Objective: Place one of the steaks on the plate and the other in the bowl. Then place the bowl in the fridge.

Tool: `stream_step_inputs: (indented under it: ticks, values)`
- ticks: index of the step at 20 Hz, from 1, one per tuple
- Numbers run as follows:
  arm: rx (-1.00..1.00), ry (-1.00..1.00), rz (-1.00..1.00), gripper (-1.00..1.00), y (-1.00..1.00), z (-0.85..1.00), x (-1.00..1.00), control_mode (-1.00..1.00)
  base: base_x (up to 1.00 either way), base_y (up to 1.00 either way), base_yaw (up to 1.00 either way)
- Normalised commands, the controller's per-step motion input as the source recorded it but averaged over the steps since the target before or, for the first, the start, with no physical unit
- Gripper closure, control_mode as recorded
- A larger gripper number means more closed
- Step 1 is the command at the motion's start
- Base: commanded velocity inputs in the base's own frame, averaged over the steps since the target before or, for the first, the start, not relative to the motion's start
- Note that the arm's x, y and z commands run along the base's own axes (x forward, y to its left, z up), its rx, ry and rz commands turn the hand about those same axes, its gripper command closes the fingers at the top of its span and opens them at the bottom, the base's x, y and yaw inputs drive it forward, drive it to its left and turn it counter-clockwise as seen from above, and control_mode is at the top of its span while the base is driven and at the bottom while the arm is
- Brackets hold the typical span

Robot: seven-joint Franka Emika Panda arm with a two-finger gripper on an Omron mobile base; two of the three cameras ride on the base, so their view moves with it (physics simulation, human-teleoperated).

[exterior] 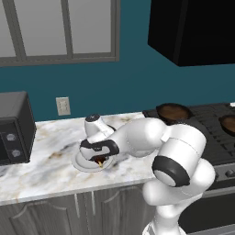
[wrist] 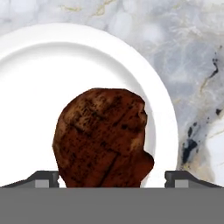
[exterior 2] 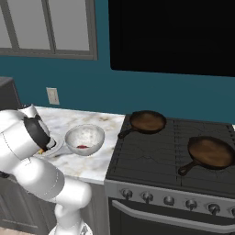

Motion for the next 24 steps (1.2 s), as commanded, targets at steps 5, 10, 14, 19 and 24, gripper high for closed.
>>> stream_step_inputs:
  ticks: [5,10,14,19,24]
  values:
    - [0.00,-0.03,0.00,-1.00,0.12,0.00,0.16,-1.00,0.00,0.00,0.00]
    - [-0.02,0.00,-0.04,-1.00,0.06,0.13,-0.02,-1.00,0.00,0.00,0.00]
    - [-0.03,0.00,-0.02,-1.00,-0.01,0.53,-0.39,-1.00,0.00,0.00,0.00]
    - [-0.02,0.01,0.00,-1.00,-0.34,0.92,-0.57,-1.00,0.00,0.00,0.00]
    - [0.00,-0.11,0.06,-1.00,-0.78,0.59,-0.97,-1.00,0.00,0.00,0.00]
